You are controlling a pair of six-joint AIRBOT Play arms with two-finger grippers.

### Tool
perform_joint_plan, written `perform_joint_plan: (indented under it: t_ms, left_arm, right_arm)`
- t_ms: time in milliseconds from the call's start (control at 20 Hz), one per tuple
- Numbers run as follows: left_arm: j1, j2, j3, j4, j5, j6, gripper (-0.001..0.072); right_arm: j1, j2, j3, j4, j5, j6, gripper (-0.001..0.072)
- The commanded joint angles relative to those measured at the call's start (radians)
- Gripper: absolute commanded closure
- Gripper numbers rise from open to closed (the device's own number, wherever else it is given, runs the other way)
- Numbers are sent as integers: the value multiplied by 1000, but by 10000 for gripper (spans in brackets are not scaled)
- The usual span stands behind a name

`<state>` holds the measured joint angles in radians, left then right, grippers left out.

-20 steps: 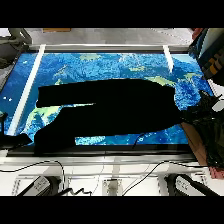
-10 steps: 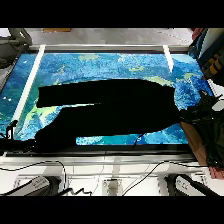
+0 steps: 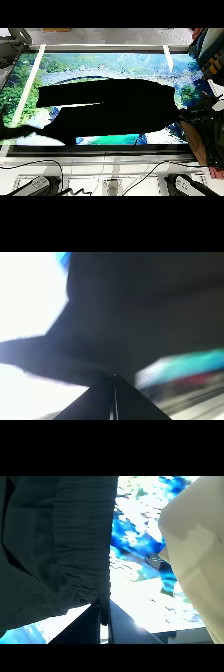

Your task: Fold the clothes and pants, and hang the long-sleeved shirts on hangers.

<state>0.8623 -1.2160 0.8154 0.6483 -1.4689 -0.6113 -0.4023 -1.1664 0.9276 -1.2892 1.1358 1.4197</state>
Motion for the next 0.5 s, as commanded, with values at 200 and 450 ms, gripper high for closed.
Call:
perform_joint_plan:
  t_ms: [200, 450]
  left_arm:
    - [88, 10, 63, -397, 216, -152, 698]
    - [196, 10, -111, -149, 419, -370, 698]
  right_arm:
    - [0, 1, 0, -33, -28, -1, 690]
    - [0, 1, 0, -16, -16, 1, 690]
